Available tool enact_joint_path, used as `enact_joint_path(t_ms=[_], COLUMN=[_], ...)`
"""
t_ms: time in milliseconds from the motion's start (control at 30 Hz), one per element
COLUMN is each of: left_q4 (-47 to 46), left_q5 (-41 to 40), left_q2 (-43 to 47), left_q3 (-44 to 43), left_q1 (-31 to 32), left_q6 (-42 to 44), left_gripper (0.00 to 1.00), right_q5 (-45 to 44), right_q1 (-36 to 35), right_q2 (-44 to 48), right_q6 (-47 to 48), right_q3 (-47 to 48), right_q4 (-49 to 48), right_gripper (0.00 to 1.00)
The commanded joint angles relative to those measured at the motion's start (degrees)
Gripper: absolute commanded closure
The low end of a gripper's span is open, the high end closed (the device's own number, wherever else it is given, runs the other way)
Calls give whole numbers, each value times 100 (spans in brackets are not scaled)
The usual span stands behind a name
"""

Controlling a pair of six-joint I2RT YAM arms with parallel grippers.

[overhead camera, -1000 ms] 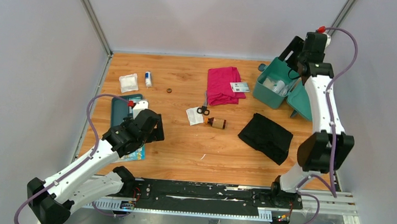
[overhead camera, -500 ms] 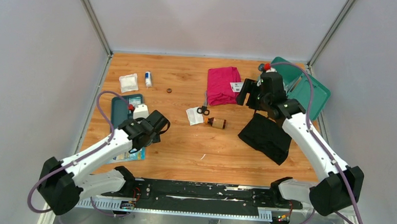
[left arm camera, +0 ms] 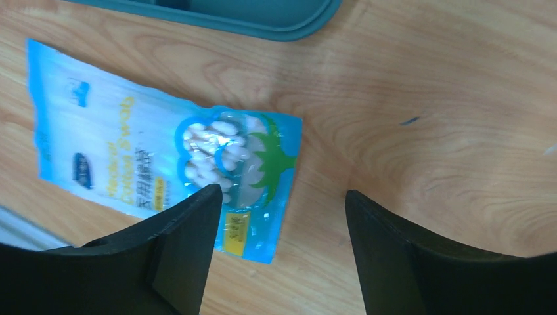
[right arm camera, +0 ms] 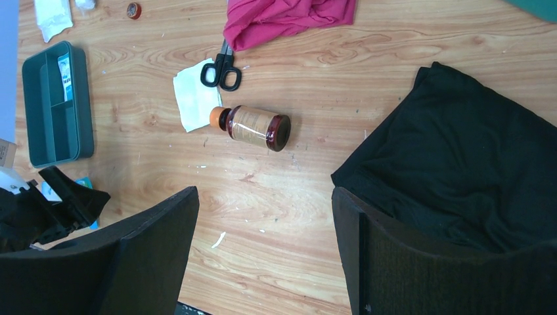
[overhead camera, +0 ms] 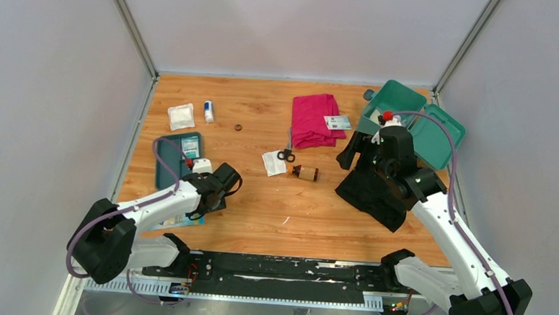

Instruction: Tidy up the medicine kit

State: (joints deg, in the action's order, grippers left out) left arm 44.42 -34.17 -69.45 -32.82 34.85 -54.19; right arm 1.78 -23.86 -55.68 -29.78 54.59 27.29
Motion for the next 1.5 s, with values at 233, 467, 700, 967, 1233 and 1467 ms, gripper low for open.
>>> enact_joint_path(t_ms=[233, 467, 700, 967, 1233, 1467], left_q4=[-762, -917, -1431, -2442, -2842, -2428], left_q5=[304, 499, 1138, 1840, 2144, 1804], left_q2=[-251, -278, -317, -720, -2033, -1820], left_q3=[330, 355, 390, 190, -1213, -1726], left_q1=[-95, -94, 126, 1084, 2629, 3361], left_q6=[-143, 4, 113, -131, 226, 460], left_gripper=[50, 76, 89, 90, 92, 78], right_q5=[125, 155, 173, 48, -266, -679], right_q1=[-62, -66, -65, -59, -66, -62], right_q2=[233, 254, 301, 470, 789, 1093], right_q6=[-169, -243, -274, -287, -252, -43], right_q3=[-92, -80, -76, -40, 21, 107], right_q4=[233, 242, 265, 392, 606, 778], right_gripper=[22, 22, 22, 22, 22, 21])
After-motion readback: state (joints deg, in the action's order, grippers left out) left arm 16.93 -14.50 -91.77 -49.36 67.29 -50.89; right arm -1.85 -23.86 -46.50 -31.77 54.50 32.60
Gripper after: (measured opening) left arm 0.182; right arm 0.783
